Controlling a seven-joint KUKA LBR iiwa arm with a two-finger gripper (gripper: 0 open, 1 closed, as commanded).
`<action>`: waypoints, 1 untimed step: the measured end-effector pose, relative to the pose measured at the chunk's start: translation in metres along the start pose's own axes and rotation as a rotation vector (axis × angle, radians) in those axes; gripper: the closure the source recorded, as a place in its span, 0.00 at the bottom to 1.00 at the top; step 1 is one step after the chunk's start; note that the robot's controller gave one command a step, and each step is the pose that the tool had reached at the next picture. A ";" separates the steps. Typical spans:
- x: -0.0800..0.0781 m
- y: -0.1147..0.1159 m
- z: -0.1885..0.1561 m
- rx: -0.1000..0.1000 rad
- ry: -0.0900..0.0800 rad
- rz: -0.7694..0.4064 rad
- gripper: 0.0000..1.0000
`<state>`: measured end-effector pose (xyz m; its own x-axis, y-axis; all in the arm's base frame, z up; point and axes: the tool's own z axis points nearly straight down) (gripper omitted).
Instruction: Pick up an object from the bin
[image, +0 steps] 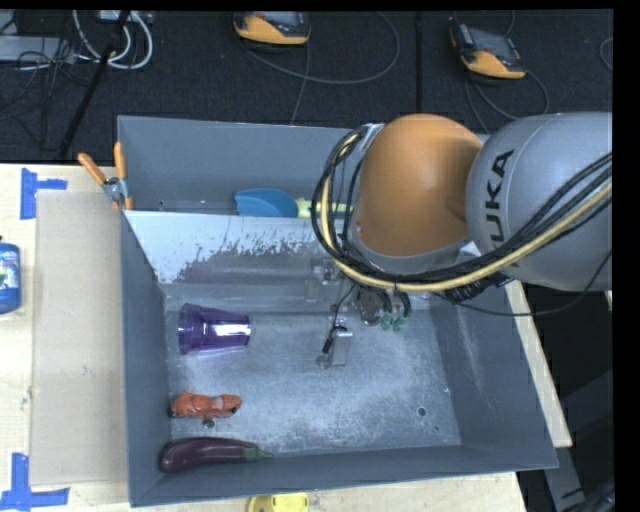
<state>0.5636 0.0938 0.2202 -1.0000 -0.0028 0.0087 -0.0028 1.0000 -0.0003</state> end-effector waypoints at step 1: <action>-0.001 0.000 -0.005 -0.001 -0.008 0.002 0.00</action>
Offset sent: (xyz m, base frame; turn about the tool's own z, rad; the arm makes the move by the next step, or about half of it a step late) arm 0.0372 0.0426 -0.0773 0.0046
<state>0.5651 0.0933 0.2249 -1.0000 -0.0009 0.0005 -0.0009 1.0000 0.0004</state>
